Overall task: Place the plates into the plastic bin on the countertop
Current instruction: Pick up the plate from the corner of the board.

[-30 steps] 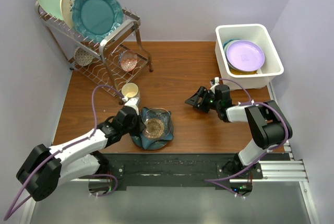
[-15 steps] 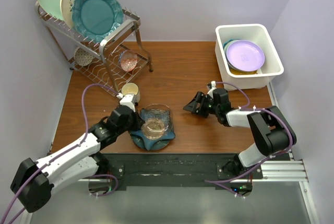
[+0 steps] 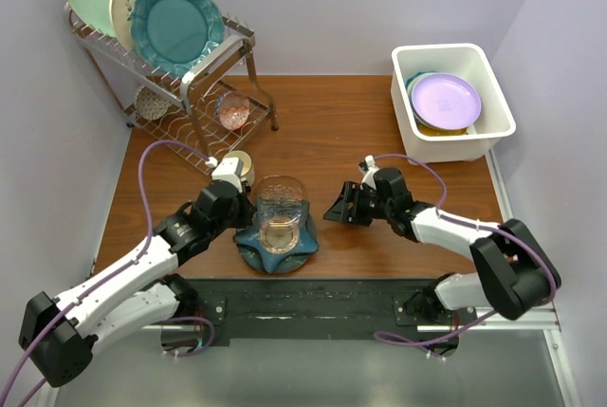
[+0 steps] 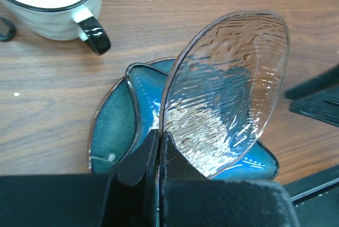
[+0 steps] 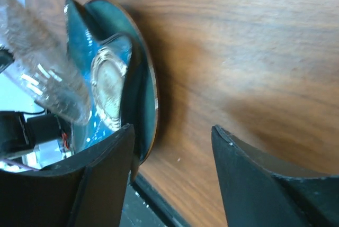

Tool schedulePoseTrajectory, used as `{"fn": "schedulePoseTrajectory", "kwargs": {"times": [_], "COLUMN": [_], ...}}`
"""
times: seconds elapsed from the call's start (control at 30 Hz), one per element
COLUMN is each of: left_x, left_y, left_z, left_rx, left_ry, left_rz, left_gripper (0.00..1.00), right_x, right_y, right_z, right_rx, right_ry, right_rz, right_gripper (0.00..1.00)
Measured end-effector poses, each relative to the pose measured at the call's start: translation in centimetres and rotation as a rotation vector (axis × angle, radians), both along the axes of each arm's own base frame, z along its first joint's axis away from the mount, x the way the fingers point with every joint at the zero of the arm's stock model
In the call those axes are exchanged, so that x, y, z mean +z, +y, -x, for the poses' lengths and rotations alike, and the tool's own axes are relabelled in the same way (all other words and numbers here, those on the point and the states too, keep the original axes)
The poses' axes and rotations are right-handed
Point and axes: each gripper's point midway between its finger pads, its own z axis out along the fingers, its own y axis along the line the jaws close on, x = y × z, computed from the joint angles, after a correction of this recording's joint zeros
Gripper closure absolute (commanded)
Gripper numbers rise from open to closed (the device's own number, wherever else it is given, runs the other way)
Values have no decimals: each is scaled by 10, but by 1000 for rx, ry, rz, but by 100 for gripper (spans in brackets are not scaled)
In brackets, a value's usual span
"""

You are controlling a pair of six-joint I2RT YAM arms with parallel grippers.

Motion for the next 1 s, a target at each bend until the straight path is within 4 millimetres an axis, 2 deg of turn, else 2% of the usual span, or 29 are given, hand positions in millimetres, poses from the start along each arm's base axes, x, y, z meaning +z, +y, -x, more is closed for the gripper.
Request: {"fn": "schedulePoseTrajectory", "kwargs": {"times": [0.13,0.6,0.8,1.0], "left_x": [2,27,30,31], "left_y": [6,25,25,27], "left_z": [-1,-17,-16,-14], "left_rx": [17,89,76,71], "left_ry": [-2,-37,-40,-35], "left_rz": [-29,-53,-65,-74], "left_gripper": [100,100,100,100], "right_x": [7,-1,-10,-13], "right_y": [4,41,58,67], "right_z": [9,55,64,67], "right_rx": [27,188,231,229], "right_ry": [-10,30,40,31], "right_rz": [7,65,110,136], "right_gripper": [48,51,56,67]}}
